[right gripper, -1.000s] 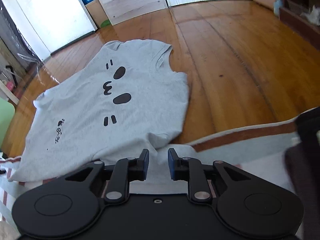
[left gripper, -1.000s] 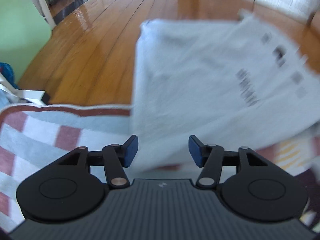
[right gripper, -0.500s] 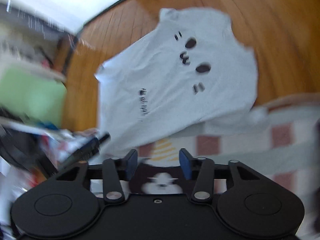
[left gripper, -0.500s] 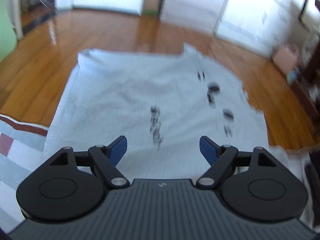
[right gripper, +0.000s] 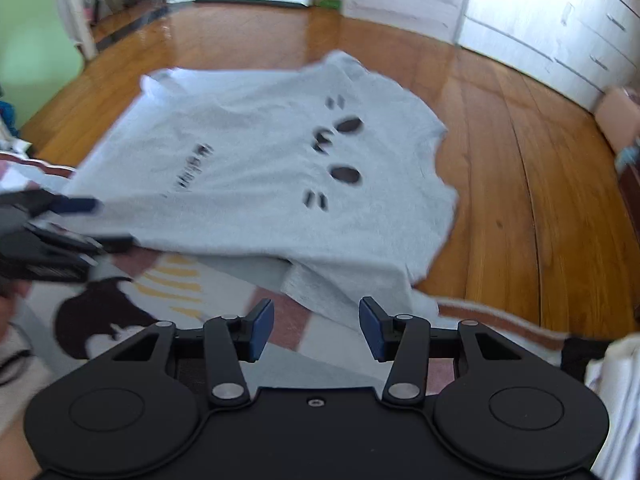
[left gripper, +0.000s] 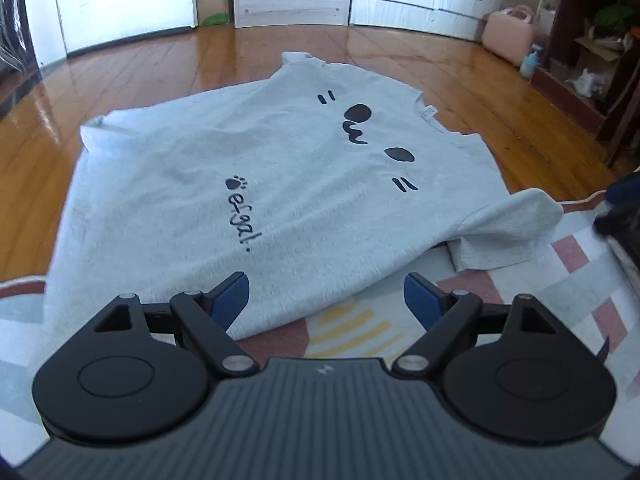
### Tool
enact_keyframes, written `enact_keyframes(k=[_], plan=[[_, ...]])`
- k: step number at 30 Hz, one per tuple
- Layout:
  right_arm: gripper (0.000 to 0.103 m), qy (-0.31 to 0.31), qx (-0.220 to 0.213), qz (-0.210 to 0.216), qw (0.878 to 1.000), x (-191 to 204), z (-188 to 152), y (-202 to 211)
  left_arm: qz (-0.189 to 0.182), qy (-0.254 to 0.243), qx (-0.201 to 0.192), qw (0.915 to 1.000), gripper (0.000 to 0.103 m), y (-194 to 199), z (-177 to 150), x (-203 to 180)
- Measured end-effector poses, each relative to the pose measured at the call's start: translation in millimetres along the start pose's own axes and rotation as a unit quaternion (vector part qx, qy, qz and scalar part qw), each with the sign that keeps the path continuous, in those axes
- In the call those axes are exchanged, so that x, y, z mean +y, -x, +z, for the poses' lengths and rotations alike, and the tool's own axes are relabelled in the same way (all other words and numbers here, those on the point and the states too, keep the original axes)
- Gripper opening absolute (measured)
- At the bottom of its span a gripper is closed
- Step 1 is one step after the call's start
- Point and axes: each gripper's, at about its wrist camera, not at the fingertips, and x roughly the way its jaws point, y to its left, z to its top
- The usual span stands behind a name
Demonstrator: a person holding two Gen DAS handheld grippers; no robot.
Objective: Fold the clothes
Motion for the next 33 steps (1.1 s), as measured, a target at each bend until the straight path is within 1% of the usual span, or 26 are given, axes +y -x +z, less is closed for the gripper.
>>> enact_keyframes(k=[2,4,6,7,8,10,11,12,13,14,16,17,18,19,20,21,22,23,25,26,27,28,29,31,32,33], plan=[[0.053,-0.02,0.014,-0.014,1.0,-7,-8,-16,0.006,-0.027,0.004,0.9996,0.083,2,10,-16],[0.053,-0.028,0.011,-0.013,0.999,-15,-16,-24,0.002,-0.057,0.005,0.9983,0.081,3,19,-33],[0.061,-0.02,-0.004,-0.012,1.0,-23,-21,-32,0.0,-0.097,0.003,0.9953,0.075,0,27,-50],[0.069,-0.013,-0.012,-0.019,1.0,-27,-22,-39,0.006,-0.114,0.003,0.9935,0.072,-4,31,-57],[0.071,-0.011,-0.021,-0.03,0.999,-32,-24,-46,0.012,-0.123,0.004,0.9923,0.07,-9,35,-63],[0.072,-0.024,-0.032,-0.055,0.998,-43,-29,-66,-0.002,-0.119,0.013,0.9929,0.066,-27,43,-71],[0.072,-0.037,-0.033,-0.057,0.997,-51,-31,-76,-0.016,-0.116,0.015,0.993,0.065,-38,44,-72],[0.072,-0.046,-0.029,-0.048,0.997,-58,-34,-87,-0.029,-0.114,0.017,0.993,0.065,-48,46,-74],[0.072,-0.054,-0.024,-0.044,0.997,-65,-35,-99,-0.027,-0.123,0.019,0.9919,0.065,-58,43,-77],[0.072,-0.066,-0.023,-0.048,0.996,-72,-38,-109,-0.025,-0.132,0.02,0.9907,0.065,-67,41,-79],[0.072,-0.099,-0.03,-0.05,0.993,-85,-44,-125,-0.026,-0.163,0.021,0.9861,0.065,-82,31,-80],[0.071,-0.116,-0.035,-0.044,0.992,-91,-47,-131,-0.026,-0.172,0.021,0.9845,0.065,-87,27,-78],[0.071,-0.133,-0.041,-0.023,0.99,-98,-50,-133,-0.027,-0.178,0.027,0.9833,0.065,-93,24,-75],[0.06,-0.145,-0.048,0.006,0.988,-102,-54,-132,-0.028,-0.184,0.032,0.982,0.066,-98,21,-73],[0.033,-0.149,-0.057,0.039,0.986,-105,-56,-129,-0.028,-0.19,0.038,0.9806,0.066,-103,18,-70],[0.018,-0.143,-0.06,0.065,0.986,-106,-56,-123,-0.029,-0.191,0.041,0.9804,0.066,-108,16,-67],[0.005,-0.138,-0.063,0.089,0.984,-106,-55,-117,-0.028,-0.188,0.043,0.9807,0.066,-112,16,-64],[0.005,-0.138,-0.069,0.111,0.982,-107,-54,-106,-0.026,-0.186,0.045,0.9811,0.066,-116,16,-60],[0.004,-0.143,-0.082,0.157,0.974,-110,-50,-86,-0.031,-0.162,0.052,0.985,0.066,-119,19,-52],[0.004,-0.17,-0.087,0.199,0.961,-117,-49,-75,-0.03,-0.153,0.049,0.9866,0.066,-119,20,-47],[0.004,-0.202,-0.082,0.25,0.943,-124,-50,-66,-0.029,-0.144,0.047,0.988,0.066,-118,21,-42],[0.004,-0.23,-0.061,0.29,0.927,-129,-52,-63,-0.024,-0.138,0.041,0.9893,0.068,-117,22,-36],[0.004,-0.253,-0.039,0.314,0.914,-134,-55,-61,-0.018,-0.131,0.035,0.9905,0.071,-116,22,-30],[0.004,-0.268,0.006,0.272,0.924,-138,-67,-71,-0.019,-0.108,0.04,0.9932,0.071,-121,21,-15],[0.005,-0.271,0.028,0.24,0.932,-139,-73,-78,-0.02,-0.093,0.044,0.9944,0.071,-125,21,-7],[0.005,-0.263,0.051,0.187,0.945,-139,-79,-88,-0.025,-0.079,0.051,0.9953,0.071,-128,19,0]])
